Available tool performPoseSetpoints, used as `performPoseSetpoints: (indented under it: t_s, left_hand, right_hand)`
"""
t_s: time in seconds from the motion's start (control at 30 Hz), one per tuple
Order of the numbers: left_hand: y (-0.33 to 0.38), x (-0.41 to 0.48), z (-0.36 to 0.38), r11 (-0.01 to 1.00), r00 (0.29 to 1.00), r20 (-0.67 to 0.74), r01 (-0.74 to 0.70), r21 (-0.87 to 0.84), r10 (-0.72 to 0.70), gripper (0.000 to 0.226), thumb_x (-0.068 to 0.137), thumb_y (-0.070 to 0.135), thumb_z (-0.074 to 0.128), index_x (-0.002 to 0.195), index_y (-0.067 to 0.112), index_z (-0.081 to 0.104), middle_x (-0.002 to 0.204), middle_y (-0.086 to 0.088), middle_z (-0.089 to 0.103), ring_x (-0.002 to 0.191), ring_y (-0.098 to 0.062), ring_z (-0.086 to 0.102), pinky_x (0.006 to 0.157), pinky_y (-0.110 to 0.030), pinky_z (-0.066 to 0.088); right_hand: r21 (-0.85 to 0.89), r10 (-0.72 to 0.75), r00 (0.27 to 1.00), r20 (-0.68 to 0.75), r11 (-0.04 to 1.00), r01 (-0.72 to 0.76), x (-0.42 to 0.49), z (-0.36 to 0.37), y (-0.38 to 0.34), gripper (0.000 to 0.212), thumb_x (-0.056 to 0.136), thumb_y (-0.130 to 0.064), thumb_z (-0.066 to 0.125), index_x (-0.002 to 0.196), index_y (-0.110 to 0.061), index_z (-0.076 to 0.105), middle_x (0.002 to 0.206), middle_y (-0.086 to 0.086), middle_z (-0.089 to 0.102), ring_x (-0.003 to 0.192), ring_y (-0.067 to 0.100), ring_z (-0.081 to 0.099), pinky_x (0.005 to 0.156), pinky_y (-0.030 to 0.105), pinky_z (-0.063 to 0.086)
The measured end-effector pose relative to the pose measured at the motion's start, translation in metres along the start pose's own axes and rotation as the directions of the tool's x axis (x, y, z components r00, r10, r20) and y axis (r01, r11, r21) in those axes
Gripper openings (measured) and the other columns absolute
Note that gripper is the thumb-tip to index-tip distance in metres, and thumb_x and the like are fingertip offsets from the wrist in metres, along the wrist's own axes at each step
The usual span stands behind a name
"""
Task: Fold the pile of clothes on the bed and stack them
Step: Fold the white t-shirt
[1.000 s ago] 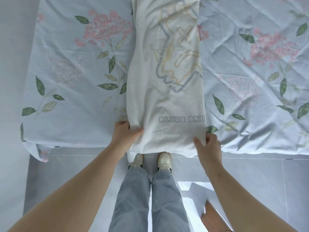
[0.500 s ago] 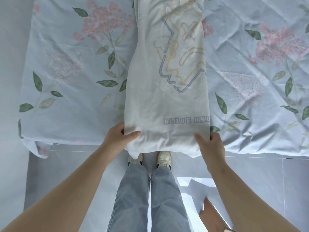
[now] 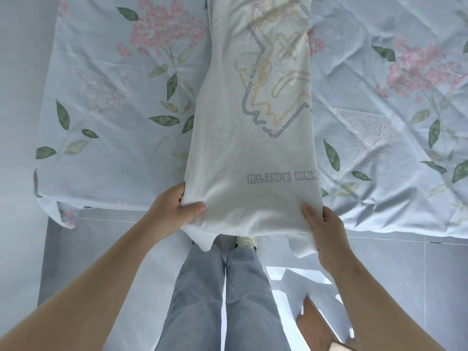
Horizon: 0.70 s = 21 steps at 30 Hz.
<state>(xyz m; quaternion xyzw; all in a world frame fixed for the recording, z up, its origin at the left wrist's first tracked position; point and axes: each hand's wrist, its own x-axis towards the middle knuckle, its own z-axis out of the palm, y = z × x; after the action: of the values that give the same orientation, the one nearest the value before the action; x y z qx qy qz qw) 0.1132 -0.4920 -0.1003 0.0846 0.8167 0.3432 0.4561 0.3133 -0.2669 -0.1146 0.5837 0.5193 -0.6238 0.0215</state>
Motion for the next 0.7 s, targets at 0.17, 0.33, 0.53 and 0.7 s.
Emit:
performPoseSetpoints:
  t_s: [0.17,0.33,0.53,0.7]
  left_hand:
    - [0.011,-0.013,-0.011,0.983,0.971,0.179,0.172,-0.064,-0.159,0.023,0.073,0.017,0.080,0.087,0.030,0.068,0.081,0.015,0.073,0.081,-0.001,0.065,0.068,-0.019,0.048]
    - [0.022,-0.042,-0.008,0.915,0.993,0.068,0.117,-0.386,-0.099,0.039,0.062,0.023,0.073,0.100,0.022,0.065,0.094,0.002,0.073,0.092,-0.018,0.069,0.075,-0.028,0.053]
    - [0.023,-0.078,-0.005,0.962,0.987,-0.049,0.136,-0.236,-0.151,0.044,0.079,0.012,0.072,0.115,0.024,0.050,0.095,0.001,0.064,0.080,-0.012,0.065,0.064,-0.023,0.051]
    - [0.019,-0.106,-0.015,0.943,0.964,-0.060,0.238,-0.232,-0.258,0.065,0.081,0.023,0.073,0.137,0.026,0.039,0.109,-0.001,0.061,0.096,-0.020,0.061,0.065,-0.025,0.047]
  right_hand:
    - [0.043,0.127,0.957,0.260,0.989,-0.143,-0.015,-0.010,-0.008,0.020,0.072,-0.015,0.073,0.091,-0.011,0.068,0.081,0.001,0.075,0.078,0.017,0.069,0.072,0.025,0.052]
    - [0.165,0.146,0.949,0.278,0.966,-0.197,-0.032,-0.019,-0.017,0.011,0.090,-0.015,0.060,0.100,-0.012,0.064,0.090,0.000,0.074,0.083,0.016,0.068,0.075,0.026,0.054]
    - [-0.007,0.094,0.990,0.105,0.996,-0.094,-0.067,-0.025,-0.028,0.021,0.087,-0.023,0.067,0.102,-0.010,0.064,0.094,0.007,0.070,0.084,0.025,0.065,0.075,0.035,0.052]
    - [0.074,0.206,0.958,0.200,0.972,-0.224,-0.104,-0.031,-0.033,0.016,0.082,-0.015,0.070,0.097,-0.012,0.065,0.088,0.006,0.073,0.081,0.025,0.067,0.065,0.033,0.053]
